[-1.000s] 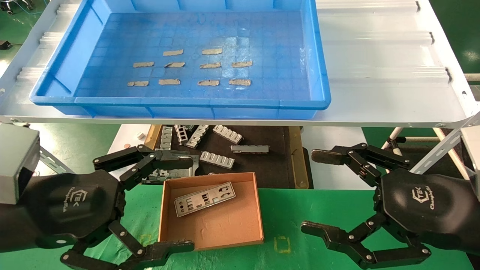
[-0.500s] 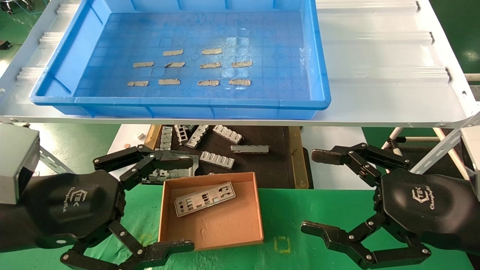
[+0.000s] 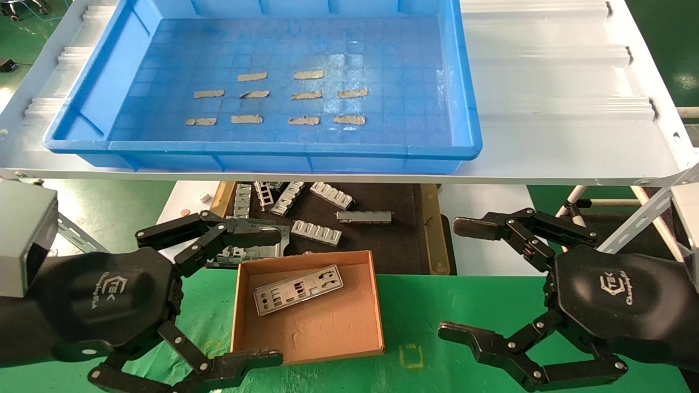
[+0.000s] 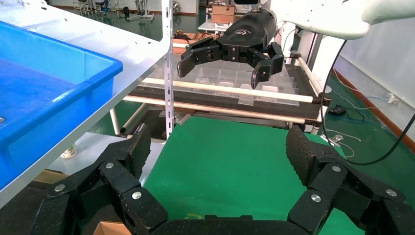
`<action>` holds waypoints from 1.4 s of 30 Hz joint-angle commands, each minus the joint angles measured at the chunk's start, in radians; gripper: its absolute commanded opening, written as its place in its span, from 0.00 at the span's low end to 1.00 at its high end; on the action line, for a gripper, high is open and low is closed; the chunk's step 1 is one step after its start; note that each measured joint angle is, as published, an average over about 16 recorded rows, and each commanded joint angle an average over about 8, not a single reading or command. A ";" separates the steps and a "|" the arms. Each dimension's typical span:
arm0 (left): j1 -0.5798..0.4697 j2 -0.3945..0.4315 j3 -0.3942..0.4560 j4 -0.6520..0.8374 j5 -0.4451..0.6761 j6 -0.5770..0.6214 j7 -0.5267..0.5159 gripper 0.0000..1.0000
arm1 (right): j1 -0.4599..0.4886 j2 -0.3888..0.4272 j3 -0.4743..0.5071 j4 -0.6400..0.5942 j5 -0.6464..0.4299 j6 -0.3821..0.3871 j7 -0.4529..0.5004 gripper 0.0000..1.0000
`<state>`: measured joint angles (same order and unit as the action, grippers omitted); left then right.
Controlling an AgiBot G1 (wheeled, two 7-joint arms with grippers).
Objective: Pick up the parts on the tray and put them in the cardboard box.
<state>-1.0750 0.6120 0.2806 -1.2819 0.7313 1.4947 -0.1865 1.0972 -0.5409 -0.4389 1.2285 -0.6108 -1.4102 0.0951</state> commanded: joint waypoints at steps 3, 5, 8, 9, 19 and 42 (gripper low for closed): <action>0.000 0.000 0.000 0.000 0.000 0.000 0.000 1.00 | 0.000 0.000 0.000 0.000 0.000 0.000 0.000 1.00; 0.000 0.000 0.000 0.000 0.000 0.000 0.000 1.00 | 0.000 0.000 0.000 0.000 0.000 0.000 0.000 1.00; 0.000 0.000 0.000 0.000 0.000 0.000 0.000 1.00 | 0.000 0.000 0.000 0.000 0.000 0.000 0.000 1.00; 0.000 0.000 0.000 0.000 0.000 0.000 0.000 1.00 | 0.000 0.000 0.000 0.000 0.000 0.000 0.000 1.00; 0.000 0.000 0.000 0.000 0.000 0.000 0.000 1.00 | 0.000 0.000 0.000 0.000 0.000 0.000 0.000 1.00; 0.000 0.000 0.000 0.000 0.000 0.000 0.000 1.00 | 0.000 0.000 0.000 0.000 0.000 0.000 0.000 1.00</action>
<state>-1.0750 0.6120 0.2807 -1.2819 0.7313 1.4947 -0.1865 1.0972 -0.5409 -0.4389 1.2285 -0.6108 -1.4102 0.0951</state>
